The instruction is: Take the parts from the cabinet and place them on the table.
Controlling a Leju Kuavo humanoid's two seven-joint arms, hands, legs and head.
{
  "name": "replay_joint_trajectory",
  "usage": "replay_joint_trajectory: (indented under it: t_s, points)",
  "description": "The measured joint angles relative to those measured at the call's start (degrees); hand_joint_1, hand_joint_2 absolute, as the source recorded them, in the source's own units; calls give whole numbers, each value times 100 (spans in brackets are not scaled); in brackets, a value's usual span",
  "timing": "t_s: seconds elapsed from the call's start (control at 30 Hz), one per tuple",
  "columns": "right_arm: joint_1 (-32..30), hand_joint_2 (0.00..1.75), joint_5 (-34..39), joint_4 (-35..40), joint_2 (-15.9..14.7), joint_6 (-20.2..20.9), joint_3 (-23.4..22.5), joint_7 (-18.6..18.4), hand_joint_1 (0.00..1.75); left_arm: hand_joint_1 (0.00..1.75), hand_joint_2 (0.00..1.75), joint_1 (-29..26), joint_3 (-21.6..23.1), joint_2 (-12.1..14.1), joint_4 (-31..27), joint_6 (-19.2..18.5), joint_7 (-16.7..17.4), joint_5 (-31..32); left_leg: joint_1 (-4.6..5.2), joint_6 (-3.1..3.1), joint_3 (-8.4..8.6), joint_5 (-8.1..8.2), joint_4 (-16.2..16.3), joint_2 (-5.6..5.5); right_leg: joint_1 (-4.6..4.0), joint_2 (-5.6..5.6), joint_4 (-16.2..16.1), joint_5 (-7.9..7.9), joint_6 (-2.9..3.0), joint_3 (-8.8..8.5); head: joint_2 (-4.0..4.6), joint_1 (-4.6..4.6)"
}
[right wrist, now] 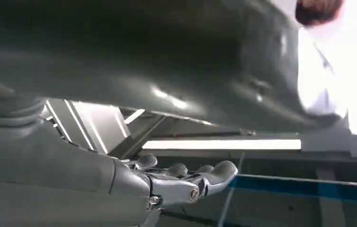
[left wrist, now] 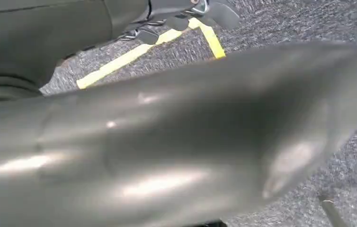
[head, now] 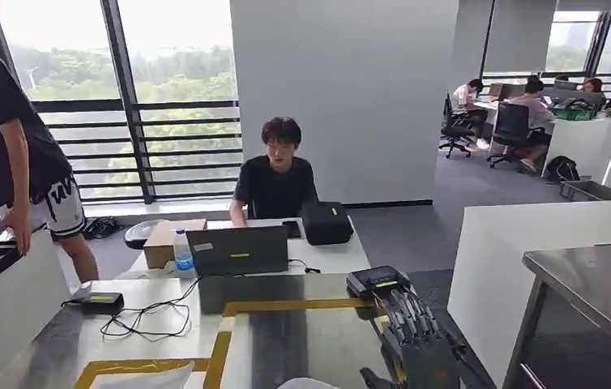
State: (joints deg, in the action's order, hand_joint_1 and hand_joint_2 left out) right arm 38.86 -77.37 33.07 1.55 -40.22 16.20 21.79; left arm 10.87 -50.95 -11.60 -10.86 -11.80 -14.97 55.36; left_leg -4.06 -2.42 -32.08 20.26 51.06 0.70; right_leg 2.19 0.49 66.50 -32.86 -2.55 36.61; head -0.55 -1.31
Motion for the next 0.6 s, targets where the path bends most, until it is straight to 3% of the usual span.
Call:
replay_joint_trajectory:
  t_s: [0.03, 0.07, 0.1, 0.17, 0.2, 0.23, 0.27, 0.3, 0.37, 0.53, 0.57, 0.6]
  points:
    - [-25, 0, 0, -4, 0, 0, -7, -2, 0, 0, 0, -4, -2, -9, 2, 9, 9, 0, -3, -3, -31, -1, 17, 1, 15, 0, 330, -137, -28, 159, 0, 0]
    - [-49, 0, 0, -9, 0, 0, -9, -2, 0, 0, 0, -7, -2, -9, 2, 18, 31, 0, -17, -25, -82, -11, 53, 0, 32, -2, 519, -165, -59, 257, 0, 0]
    - [-59, 0, 0, -11, 0, 0, -11, -2, 0, 0, 0, -11, -4, -11, 4, 22, 42, 0, -42, -55, -136, -12, 101, 0, 49, -6, 423, -69, -90, 219, 0, 6]
    - [-46, 0, 0, -11, 0, 0, -13, -2, 0, 0, 0, -7, -7, -26, 7, 24, 44, 0, -143, -175, -295, 7, 277, -3, 115, -32, -437, 377, -200, -224, 0, 4]
    - [-40, 0, 0, -11, 0, 0, -15, 0, 0, 0, 0, -4, -7, -26, 4, 31, 44, 0, -193, -269, -387, 45, 431, 0, 157, -74, -891, 463, -275, -397, 0, 4]
    - [-65, 0, -4, -13, 9, 0, -17, 4, 0, 0, 0, -7, -9, 13, -15, 48, 55, 0, -150, -349, -430, 44, 451, -13, 97, -15, -600, 428, -258, -276, 0, -9]
    - [-70, 0, -4, -11, 26, -2, -20, 13, 0, 0, 0, -8, -9, -24, -4, 48, 53, 4, -141, -404, -465, 81, 567, -23, 99, 6, -624, 463, -80, -241, -2, 11]
    - [-83, 0, -4, -11, 24, -4, -31, 18, 0, 0, 0, -11, -9, -18, -7, 53, 59, 4, -140, -434, -461, 58, 543, -23, 103, 7, -573, 464, 9, -195, 0, 33]
    - [-80, 0, -4, -11, 39, -2, -61, 35, 0, 0, 0, -15, -9, -18, -7, 64, 57, 4, -148, -475, -465, -7, 495, -25, 83, 9, -489, 492, 122, -124, 0, 35]
    - [-78, 0, -7, -11, 42, -2, -64, 35, 0, 0, 0, -18, -9, -34, 4, 66, 57, 4, -166, -479, -505, 8, 501, -18, 75, 9, -494, 513, 163, -107, 0, 61]
    - [-81, 0, -9, -11, 59, -2, -68, 46, 0, 0, 0, -19, -9, -18, 7, 68, 61, 4, -118, -344, -675, 497, 981, -12, 47, -2, -510, 583, 255, -57, 0, 68]
    - [-91, 0, -11, -11, 59, -2, -96, 48, 0, 0, 0, -14, -9, -18, 7, 79, 59, 7, 77, -197, -1167, 1339, 2480, -22, -71, -23, -519, 715, 342, 103, 0, 83]
